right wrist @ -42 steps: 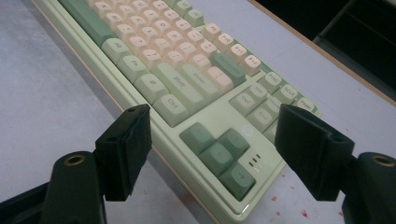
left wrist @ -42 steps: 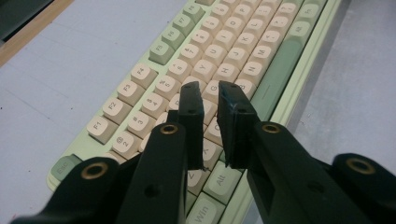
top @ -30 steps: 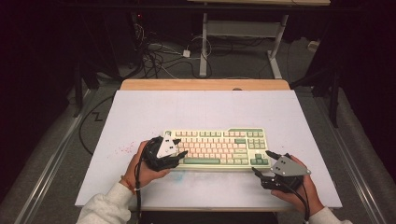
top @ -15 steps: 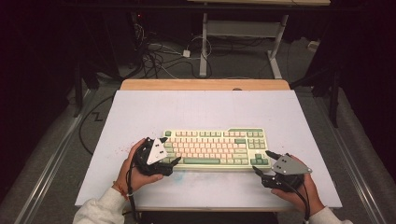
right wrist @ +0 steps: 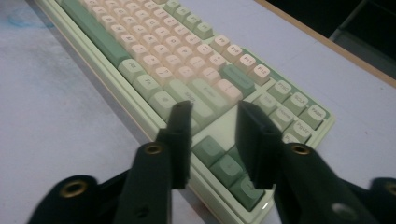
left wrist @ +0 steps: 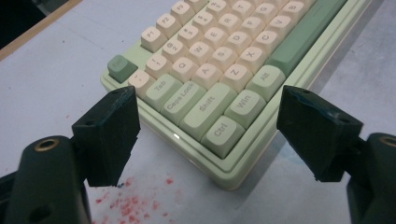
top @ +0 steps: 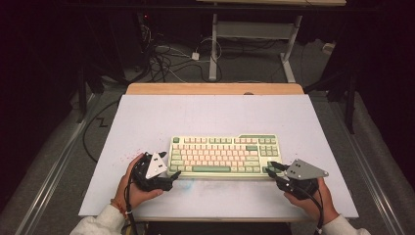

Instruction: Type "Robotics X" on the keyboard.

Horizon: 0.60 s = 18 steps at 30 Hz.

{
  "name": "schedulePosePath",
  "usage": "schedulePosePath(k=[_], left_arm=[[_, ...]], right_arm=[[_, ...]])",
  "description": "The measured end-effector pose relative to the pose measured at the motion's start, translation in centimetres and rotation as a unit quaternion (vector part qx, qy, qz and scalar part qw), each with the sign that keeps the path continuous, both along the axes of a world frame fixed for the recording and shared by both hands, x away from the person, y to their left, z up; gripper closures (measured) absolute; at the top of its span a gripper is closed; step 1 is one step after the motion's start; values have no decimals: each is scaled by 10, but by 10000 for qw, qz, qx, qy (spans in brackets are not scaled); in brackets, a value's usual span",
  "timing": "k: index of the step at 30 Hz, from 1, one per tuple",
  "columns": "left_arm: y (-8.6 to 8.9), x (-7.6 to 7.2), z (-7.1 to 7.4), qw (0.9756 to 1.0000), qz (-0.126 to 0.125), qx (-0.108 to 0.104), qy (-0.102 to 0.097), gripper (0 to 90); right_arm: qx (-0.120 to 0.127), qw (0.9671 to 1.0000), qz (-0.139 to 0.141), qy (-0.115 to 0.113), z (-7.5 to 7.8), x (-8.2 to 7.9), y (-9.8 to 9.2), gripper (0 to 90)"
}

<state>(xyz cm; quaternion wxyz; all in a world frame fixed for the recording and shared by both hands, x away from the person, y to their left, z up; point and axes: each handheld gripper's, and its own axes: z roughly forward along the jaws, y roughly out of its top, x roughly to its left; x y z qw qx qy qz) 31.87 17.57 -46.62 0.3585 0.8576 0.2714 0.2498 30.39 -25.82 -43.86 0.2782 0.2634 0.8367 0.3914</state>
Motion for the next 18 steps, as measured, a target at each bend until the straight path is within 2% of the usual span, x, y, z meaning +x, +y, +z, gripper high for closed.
schedulePosePath(k=[8,18], left_arm=[[3,-4,-3,10000,-3,61,71,203],[7,-6,-6,9998,38,143,144,202]], right_arm=[[-8,9997,132,198,5,9,7,877],[-211,9986,294,396,3,23,23,898]])
